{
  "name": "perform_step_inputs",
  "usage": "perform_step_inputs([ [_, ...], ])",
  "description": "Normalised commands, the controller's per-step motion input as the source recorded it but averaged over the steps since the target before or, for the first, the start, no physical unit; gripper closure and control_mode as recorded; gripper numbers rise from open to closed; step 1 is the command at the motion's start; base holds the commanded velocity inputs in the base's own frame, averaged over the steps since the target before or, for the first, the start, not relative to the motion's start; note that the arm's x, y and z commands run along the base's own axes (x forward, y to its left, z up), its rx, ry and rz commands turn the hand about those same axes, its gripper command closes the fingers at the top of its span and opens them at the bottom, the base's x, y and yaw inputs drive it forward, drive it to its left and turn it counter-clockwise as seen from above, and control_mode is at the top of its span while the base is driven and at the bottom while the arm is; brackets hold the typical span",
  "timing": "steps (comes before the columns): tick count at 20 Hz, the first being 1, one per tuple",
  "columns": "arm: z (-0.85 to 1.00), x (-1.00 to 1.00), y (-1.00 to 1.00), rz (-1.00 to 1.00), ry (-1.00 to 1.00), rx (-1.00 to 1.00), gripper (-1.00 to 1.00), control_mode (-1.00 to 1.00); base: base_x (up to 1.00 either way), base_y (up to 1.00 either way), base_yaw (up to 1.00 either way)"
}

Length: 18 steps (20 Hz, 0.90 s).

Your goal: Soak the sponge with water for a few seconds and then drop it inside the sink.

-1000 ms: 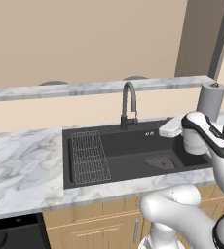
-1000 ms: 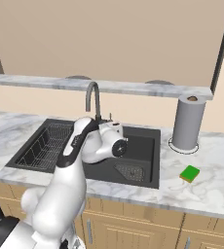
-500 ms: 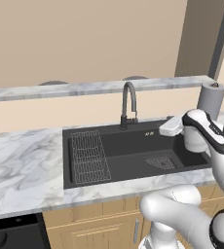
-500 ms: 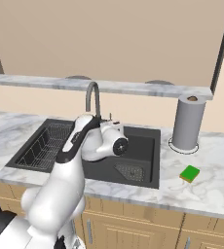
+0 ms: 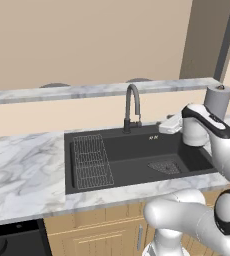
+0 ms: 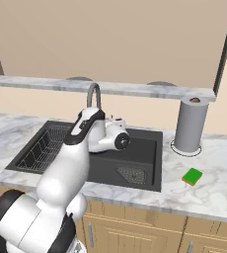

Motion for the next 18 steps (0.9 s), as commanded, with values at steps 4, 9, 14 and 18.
perform_step_inputs([
  [4, -0.02, 0.06, 0.0, 0.0, 0.0, 0.0, -1.0, -1.0, 0.0, 0.0, 0.0],
  [9, -0.08, 0.0, -0.01, 0.0, 0.0, 0.01, -1.0, -1.0, 0.0, 0.0, 0.0],
  [14, -0.1, 0.0, 0.0, 0.0, 0.0, 0.01, -1.0, -1.0, 0.0, 0.0, 0.0],
  [18, -0.01, 0.0, 0.0, 0.0, 0.0, 0.01, -1.0, -1.0, 0.0, 0.0, 0.0],
])
